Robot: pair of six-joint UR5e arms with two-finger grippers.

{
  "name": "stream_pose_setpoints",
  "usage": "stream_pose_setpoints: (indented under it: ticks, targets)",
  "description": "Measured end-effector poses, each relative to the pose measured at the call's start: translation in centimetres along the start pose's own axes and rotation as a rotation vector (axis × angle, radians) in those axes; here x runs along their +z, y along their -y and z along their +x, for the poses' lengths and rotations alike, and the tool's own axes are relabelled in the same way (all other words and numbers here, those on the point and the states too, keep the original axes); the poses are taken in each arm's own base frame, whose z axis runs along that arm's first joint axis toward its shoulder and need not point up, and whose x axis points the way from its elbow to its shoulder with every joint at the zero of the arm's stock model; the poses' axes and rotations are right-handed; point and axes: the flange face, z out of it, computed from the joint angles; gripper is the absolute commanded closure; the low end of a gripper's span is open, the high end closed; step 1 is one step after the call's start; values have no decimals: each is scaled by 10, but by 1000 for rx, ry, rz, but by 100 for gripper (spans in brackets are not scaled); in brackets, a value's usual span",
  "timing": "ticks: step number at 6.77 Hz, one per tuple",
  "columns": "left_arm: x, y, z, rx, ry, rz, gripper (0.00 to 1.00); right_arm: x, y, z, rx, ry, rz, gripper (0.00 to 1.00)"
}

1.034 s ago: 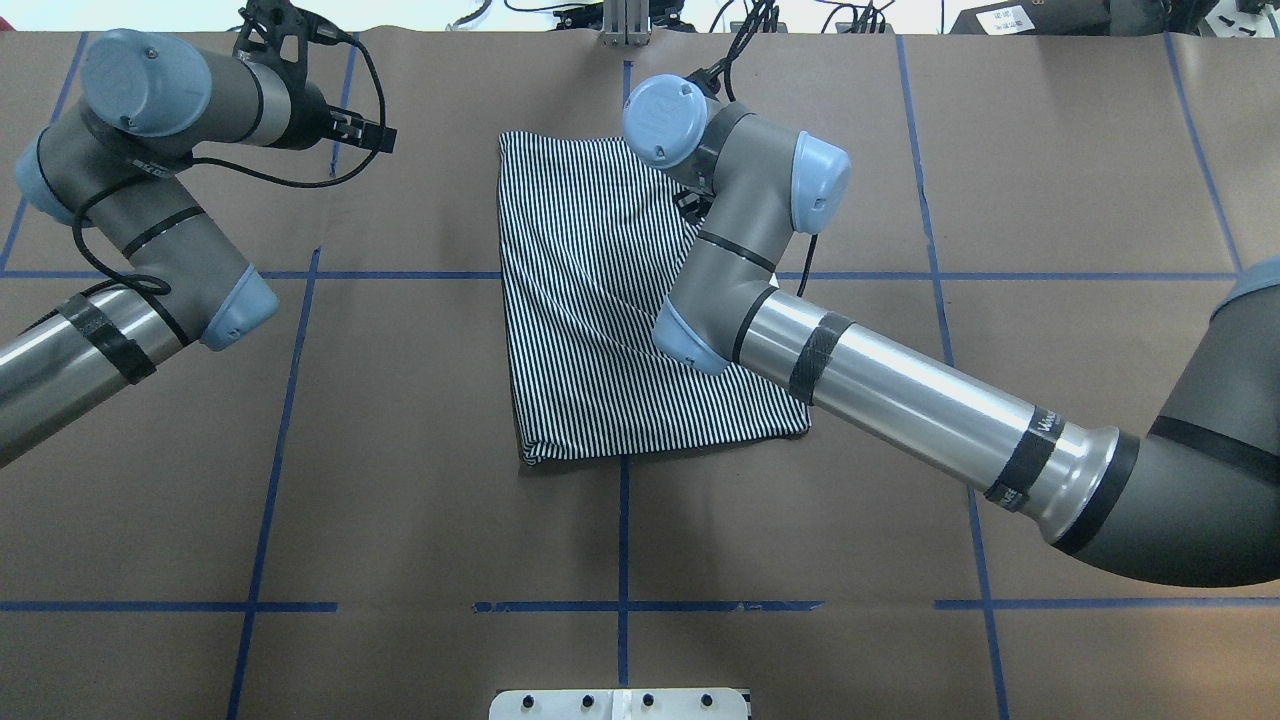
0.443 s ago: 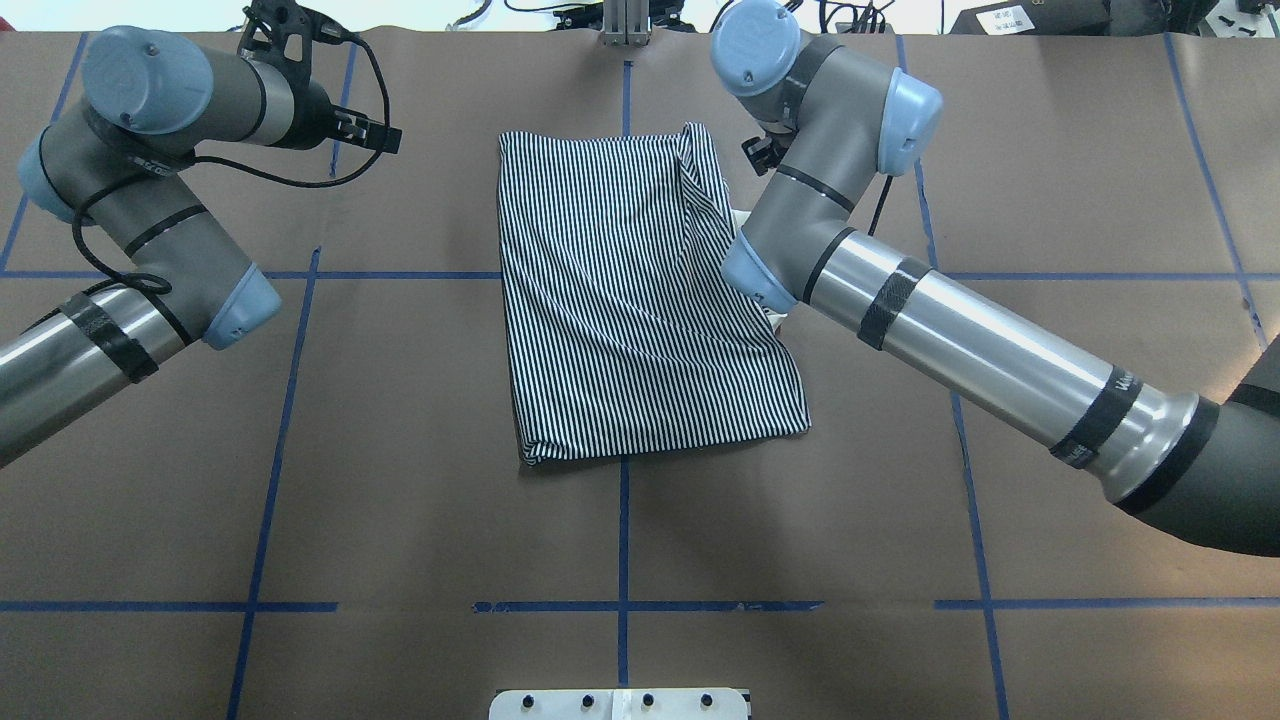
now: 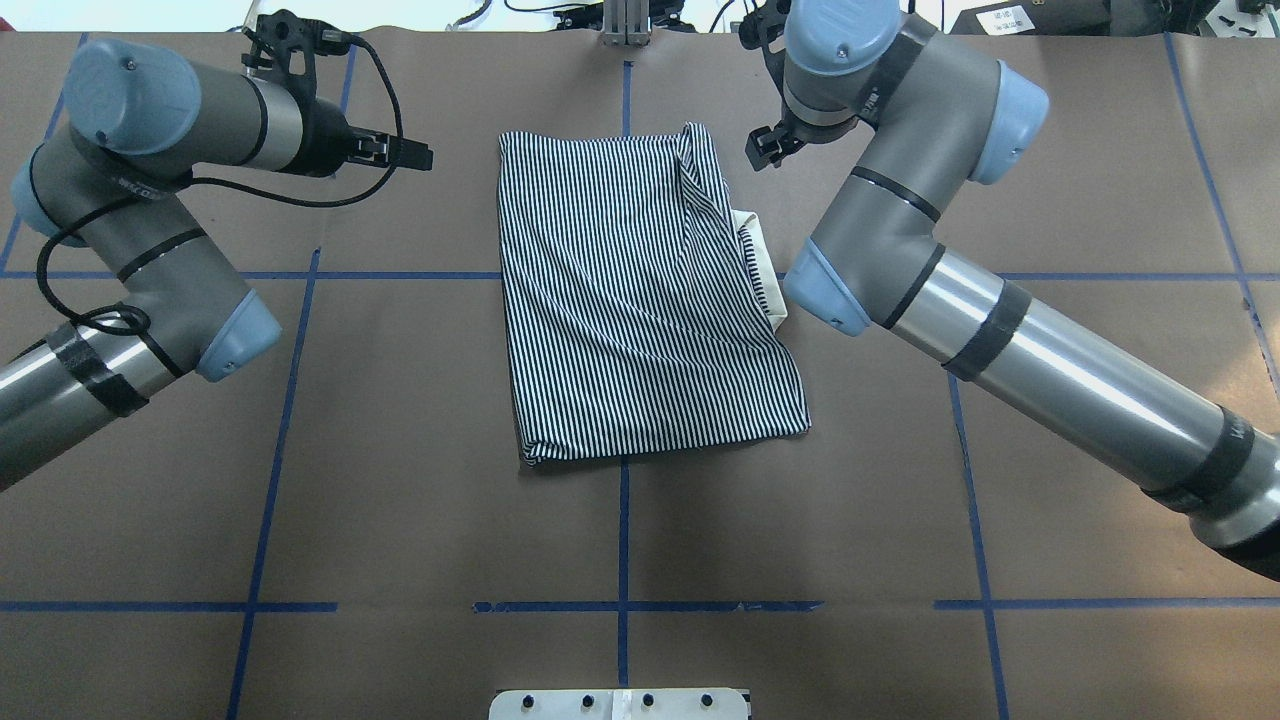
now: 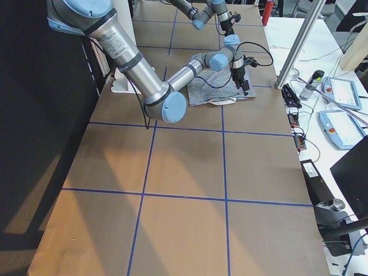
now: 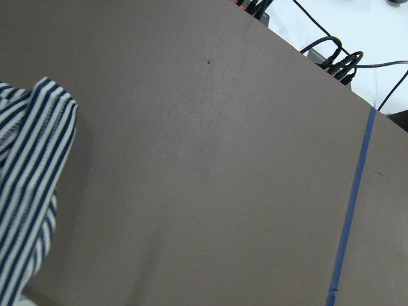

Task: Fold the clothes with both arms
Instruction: 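Lift the right gripper away from the shirt while the left gripper moves toward it, then position the left gripper at the shirt's near edge while the right gripper hovers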

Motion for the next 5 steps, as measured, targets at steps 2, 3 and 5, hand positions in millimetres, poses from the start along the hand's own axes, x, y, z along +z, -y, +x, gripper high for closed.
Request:
stream_pose_setpoints:
  ticks: [2,3,5]
  targets:
    - [-16,-62,56,-135,-94,-42,0,-18,-65,15,159,168,60,0]
    - [-11,-91,80,-222,-93,-48,8,-22,-93,19,296,254,77,1]
    - [7,-141,116,-357,1,-78,24,-24,-126,17,525,356,76,0]
